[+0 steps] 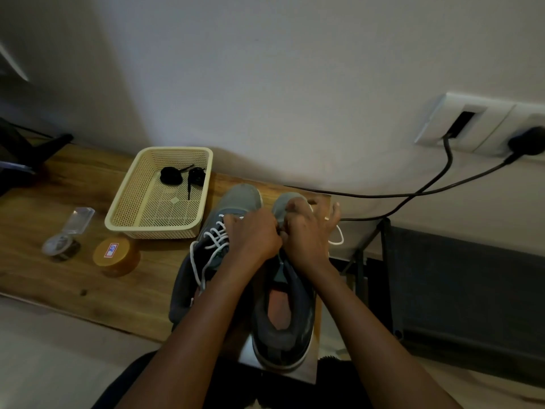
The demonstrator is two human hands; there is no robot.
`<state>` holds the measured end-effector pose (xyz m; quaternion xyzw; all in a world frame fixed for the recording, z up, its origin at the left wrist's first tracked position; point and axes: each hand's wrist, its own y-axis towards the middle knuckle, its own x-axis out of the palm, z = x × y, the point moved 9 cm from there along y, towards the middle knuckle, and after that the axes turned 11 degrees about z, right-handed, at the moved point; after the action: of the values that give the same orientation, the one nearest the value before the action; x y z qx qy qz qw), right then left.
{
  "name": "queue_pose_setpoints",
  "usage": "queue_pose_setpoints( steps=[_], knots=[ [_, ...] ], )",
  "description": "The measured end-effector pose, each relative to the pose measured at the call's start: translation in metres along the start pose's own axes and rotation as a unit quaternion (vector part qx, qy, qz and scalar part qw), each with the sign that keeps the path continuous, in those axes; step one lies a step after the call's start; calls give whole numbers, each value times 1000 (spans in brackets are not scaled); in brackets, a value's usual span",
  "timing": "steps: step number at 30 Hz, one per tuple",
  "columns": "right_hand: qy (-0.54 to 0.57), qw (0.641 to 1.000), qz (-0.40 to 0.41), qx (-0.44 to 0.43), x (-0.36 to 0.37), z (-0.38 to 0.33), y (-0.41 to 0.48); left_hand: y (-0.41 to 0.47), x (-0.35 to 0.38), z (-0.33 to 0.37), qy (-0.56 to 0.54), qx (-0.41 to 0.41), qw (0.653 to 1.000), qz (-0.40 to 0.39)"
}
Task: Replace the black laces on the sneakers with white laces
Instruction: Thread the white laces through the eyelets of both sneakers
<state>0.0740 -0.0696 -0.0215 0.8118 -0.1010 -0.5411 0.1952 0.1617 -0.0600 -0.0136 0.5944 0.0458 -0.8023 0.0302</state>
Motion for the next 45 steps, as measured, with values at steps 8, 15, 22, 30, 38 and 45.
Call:
queue_pose_setpoints(
  steps=[8,15,22,30,38,45],
  knots=[
    [95,993,9,74,4,16,-5,2,2,-4,-11,-15,1000,-5],
    [57,997,-53,22,4,10,0,4,2,-12,-59,-39,997,-13],
    [61,995,60,45,-6,11,-2,7,8,-15,-84,-36,996,-19],
    [182,977,-26,112,6,19,-2,9,10,-15,-89,-28,995,-30],
    [117,991,-11,65,-3,15,1,13,19,-17,-123,-28,991,-55],
    [76,993,20,93,-4,20,1,14,21,-20,-128,-30,989,-65]
  ],
)
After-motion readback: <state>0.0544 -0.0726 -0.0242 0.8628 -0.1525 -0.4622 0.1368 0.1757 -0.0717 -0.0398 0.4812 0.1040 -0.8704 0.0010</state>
